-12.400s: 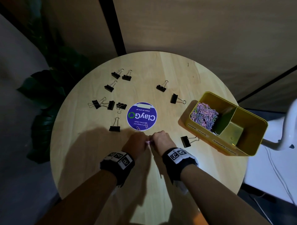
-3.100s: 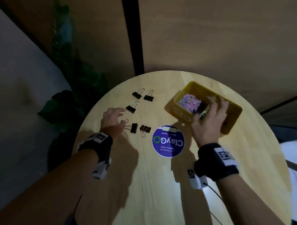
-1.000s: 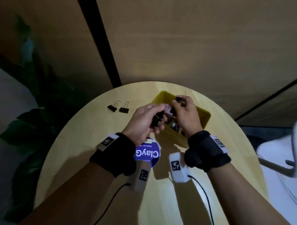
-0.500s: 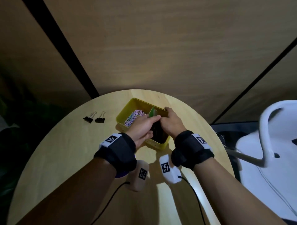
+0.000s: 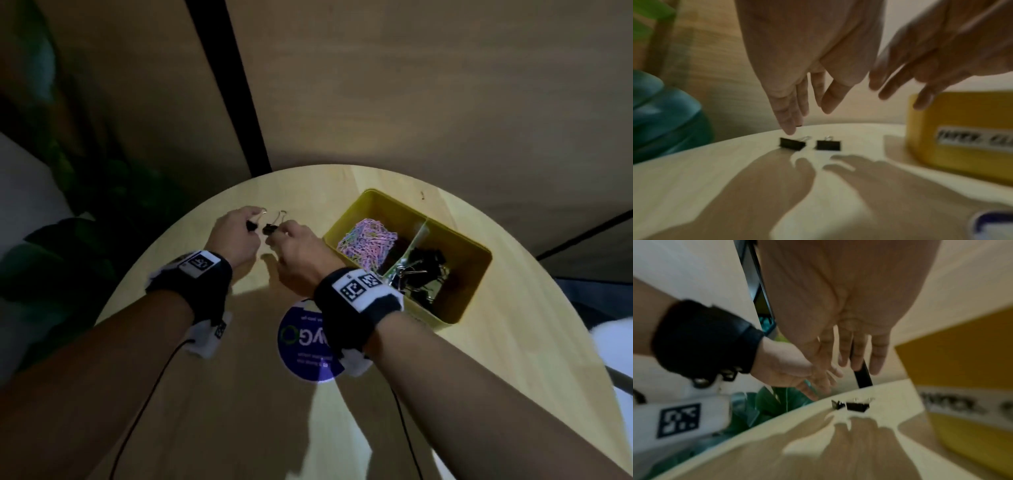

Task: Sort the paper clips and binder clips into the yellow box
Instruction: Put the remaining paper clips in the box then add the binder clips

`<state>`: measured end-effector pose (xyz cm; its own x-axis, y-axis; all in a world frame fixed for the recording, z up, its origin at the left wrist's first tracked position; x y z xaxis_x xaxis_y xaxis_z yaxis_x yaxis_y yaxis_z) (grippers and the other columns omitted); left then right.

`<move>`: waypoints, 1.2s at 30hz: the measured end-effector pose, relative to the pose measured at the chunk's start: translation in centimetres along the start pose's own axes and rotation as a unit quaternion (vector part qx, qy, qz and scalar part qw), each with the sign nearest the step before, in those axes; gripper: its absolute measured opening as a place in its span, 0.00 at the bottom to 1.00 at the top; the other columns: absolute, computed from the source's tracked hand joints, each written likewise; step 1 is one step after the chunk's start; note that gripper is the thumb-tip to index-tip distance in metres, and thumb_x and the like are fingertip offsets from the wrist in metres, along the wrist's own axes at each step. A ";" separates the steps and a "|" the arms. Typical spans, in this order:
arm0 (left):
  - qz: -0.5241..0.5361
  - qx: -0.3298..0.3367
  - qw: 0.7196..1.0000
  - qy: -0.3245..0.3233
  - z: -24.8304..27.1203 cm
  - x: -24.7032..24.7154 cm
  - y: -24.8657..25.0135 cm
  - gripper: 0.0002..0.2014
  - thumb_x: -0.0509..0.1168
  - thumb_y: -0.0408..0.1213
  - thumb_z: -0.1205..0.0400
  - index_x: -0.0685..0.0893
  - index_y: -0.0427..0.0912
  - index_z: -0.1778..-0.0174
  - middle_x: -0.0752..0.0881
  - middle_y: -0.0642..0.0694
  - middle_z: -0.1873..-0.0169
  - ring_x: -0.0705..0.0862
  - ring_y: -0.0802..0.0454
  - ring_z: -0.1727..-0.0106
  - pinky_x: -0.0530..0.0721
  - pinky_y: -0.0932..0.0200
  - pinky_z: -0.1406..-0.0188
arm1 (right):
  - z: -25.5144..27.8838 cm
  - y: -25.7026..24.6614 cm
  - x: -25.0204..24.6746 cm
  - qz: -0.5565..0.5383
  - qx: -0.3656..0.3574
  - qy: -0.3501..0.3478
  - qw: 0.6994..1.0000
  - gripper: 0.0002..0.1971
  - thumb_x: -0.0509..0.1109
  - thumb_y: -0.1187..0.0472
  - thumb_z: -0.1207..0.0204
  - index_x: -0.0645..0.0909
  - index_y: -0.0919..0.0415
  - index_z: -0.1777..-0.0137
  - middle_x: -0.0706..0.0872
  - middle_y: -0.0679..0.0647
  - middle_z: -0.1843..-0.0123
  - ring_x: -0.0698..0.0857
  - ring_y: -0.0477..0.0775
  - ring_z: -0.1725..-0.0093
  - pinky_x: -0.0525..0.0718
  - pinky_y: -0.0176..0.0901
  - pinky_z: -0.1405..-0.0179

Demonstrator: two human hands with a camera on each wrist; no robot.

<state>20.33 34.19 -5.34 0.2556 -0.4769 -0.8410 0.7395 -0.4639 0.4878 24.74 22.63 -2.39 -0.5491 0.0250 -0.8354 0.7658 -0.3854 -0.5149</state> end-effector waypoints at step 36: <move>0.326 0.083 0.935 -0.114 11.7 7.2 18.4 0.13 0.63 0.47 0.19 0.86 0.42 0.59 0.89 0.43 0.68 0.88 0.47 0.71 0.89 0.51 0.62 | 16.2 14.2 -11.0 -0.245 0.284 0.349 0.859 0.17 0.56 0.67 0.18 0.70 0.61 0.31 0.75 0.65 0.34 0.77 0.59 0.40 0.64 0.35 0.53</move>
<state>28.50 13.48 0.37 0.4648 -0.8365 -0.2901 0.3612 -0.1201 0.9247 36.29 1.96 2.60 -0.2733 0.7828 -0.5590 0.1034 -0.5539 -0.8261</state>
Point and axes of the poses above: each hand's wrist, its own z-axis away from the middle knuckle, its own x-axis out of the palm, y = z × x, the point moved 8 cm from there along -z, towards the middle knuckle
